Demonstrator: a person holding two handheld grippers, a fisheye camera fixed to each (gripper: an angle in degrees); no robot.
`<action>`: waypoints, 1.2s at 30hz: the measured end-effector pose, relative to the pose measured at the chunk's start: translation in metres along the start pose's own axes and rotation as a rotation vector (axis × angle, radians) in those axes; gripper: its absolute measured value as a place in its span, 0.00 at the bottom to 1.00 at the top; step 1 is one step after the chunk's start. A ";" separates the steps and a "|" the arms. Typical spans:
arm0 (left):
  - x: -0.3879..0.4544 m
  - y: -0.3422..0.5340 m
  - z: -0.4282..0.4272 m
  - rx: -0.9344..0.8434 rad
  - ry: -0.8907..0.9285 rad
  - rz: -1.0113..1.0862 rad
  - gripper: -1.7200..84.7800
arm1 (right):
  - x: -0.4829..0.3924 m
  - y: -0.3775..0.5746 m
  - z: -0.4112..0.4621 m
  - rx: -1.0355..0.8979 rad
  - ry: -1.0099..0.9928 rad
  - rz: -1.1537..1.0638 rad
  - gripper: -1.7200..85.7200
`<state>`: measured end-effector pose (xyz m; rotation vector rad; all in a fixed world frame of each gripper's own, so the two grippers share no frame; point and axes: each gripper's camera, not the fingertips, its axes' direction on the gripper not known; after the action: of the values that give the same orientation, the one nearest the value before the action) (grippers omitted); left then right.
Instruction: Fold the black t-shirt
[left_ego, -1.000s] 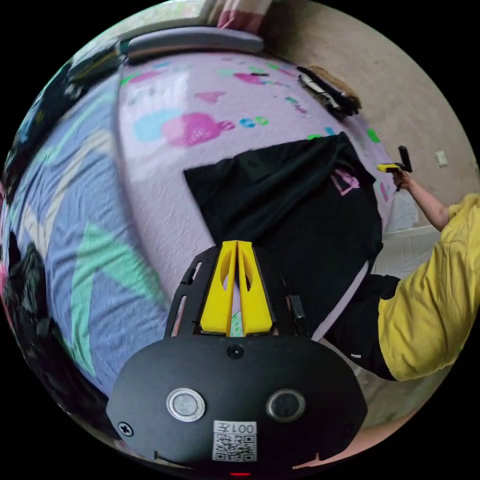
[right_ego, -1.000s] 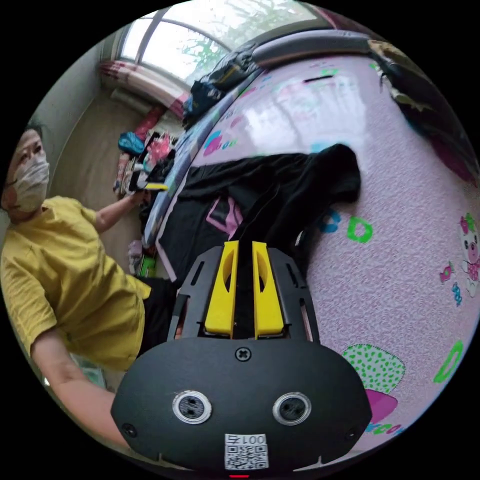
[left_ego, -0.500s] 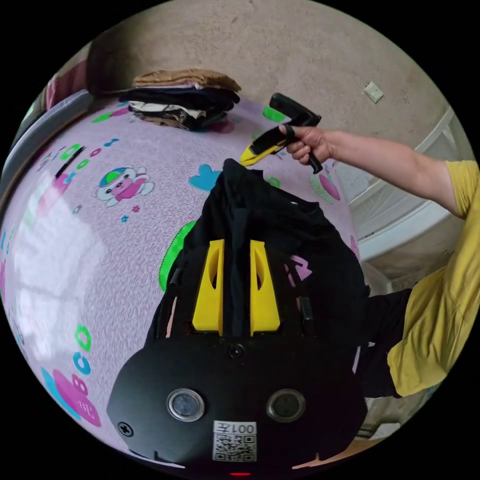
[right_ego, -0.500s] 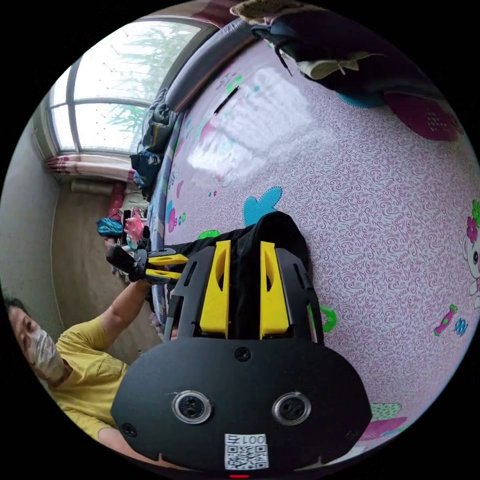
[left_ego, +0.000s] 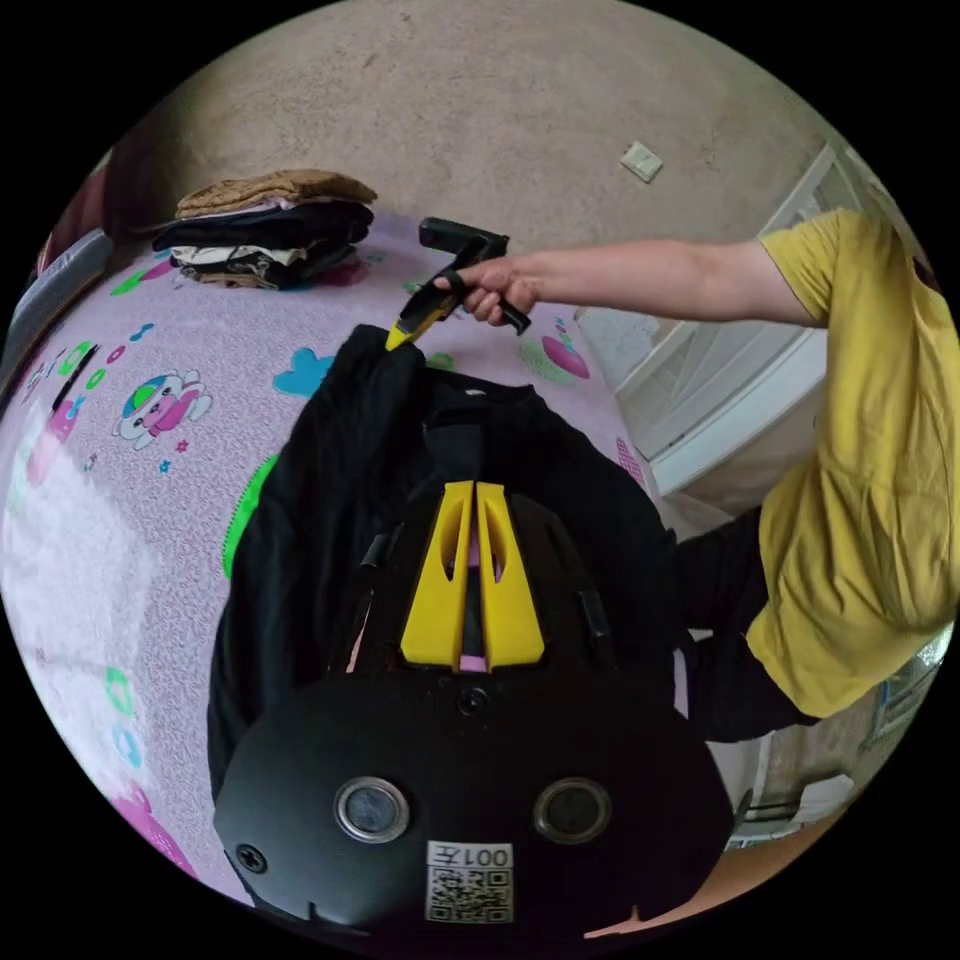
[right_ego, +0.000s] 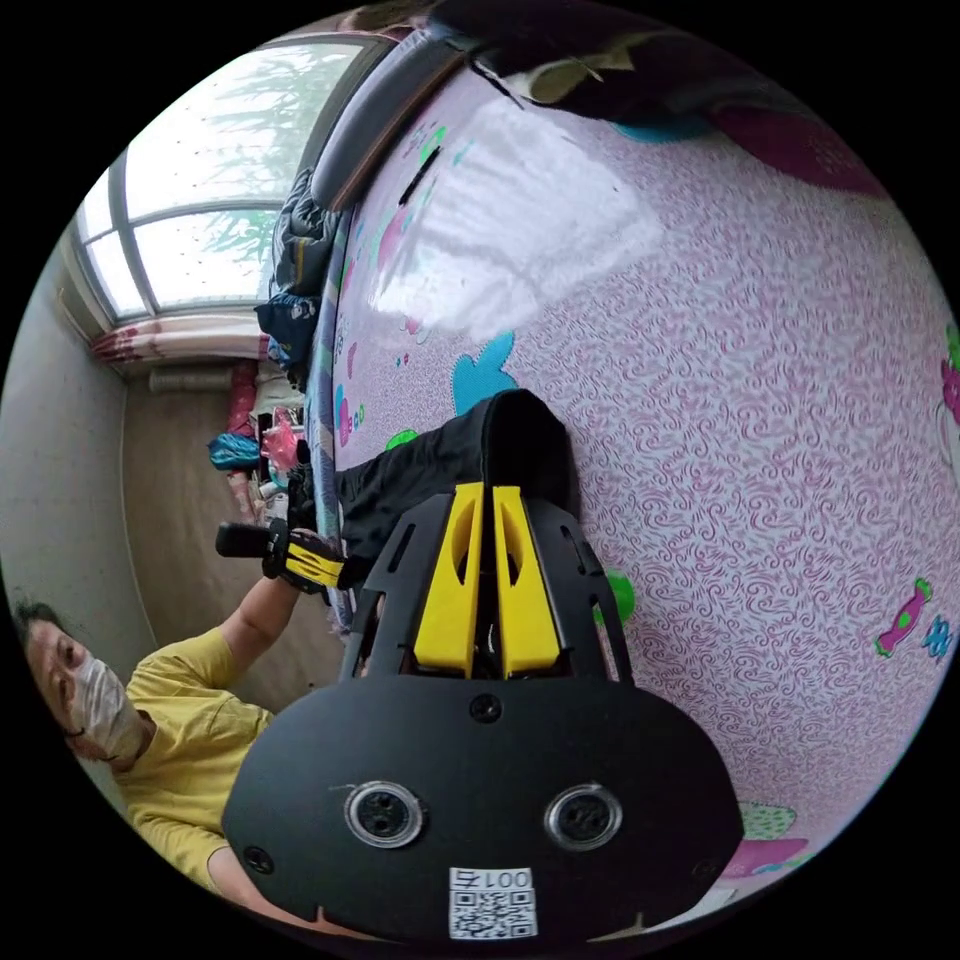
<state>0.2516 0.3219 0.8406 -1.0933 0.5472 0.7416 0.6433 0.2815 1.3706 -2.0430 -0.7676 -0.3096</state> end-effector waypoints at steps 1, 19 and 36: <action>0.007 0.006 0.005 -0.039 0.009 0.013 0.00 | 0.002 0.002 0.001 0.001 -0.008 0.004 0.04; 0.022 0.046 0.033 -0.040 0.006 -0.076 0.00 | -0.086 0.211 0.054 -0.076 0.335 -0.748 0.12; 0.100 0.047 0.033 -0.133 -0.172 0.173 0.00 | -0.114 0.298 0.096 -0.211 0.567 -1.052 0.04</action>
<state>0.2813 0.3917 0.7529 -1.1014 0.4535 1.0254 0.7342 0.1964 1.0617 -1.4184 -1.4037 -1.5249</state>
